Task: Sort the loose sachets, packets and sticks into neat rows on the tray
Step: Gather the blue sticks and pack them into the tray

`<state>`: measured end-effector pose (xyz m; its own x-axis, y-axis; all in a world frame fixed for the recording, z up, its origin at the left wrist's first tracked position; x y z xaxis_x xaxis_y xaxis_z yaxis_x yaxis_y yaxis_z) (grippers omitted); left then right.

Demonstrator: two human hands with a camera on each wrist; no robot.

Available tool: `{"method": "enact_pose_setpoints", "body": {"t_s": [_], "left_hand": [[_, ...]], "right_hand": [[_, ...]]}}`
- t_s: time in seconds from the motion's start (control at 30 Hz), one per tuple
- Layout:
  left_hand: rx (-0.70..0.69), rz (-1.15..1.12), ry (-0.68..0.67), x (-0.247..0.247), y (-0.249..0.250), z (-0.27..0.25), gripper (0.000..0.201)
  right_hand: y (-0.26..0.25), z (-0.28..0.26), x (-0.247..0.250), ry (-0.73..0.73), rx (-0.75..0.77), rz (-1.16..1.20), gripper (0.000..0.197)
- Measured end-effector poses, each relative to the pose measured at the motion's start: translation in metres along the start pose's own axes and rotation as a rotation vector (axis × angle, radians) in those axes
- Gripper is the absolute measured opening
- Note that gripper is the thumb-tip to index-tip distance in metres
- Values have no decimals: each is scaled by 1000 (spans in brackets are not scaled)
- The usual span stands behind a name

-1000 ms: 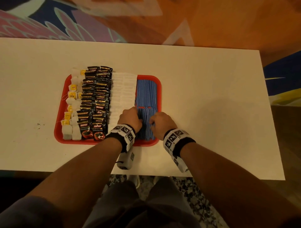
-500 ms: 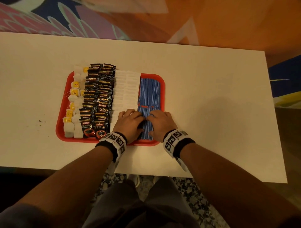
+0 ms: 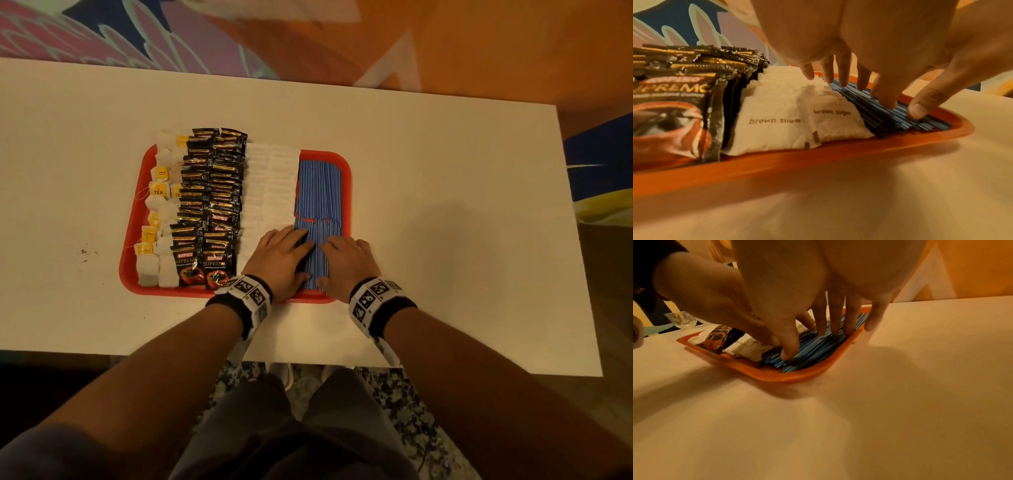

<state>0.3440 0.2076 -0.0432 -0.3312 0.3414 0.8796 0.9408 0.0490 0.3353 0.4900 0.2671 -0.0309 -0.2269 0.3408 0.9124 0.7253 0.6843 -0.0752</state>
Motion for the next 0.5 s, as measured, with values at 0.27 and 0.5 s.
{"method": "enact_pose_setpoints", "body": {"t_s": [0.27, 0.5], "left_hand": [[-42, 20, -32, -2, 1, -3, 78], [-39, -104, 29, 12, -6, -14, 67]], "right_hand": [[-3, 0, -2, 30, 14, -5, 67], [-3, -8, 4, 2, -37, 93, 65]]}}
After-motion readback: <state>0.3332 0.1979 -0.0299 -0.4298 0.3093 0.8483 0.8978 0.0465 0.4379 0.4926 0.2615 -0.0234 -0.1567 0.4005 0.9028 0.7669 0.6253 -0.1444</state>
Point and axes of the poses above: each hand's wrist, its own z-axis towards the middle knuckle, its own x-axis out of the back of the hand, y = z × x, the point moved 2 cm from there along z, towards the middle knuckle, and after that the axes turned 8 degrees about -z, right-handed, at the moved point
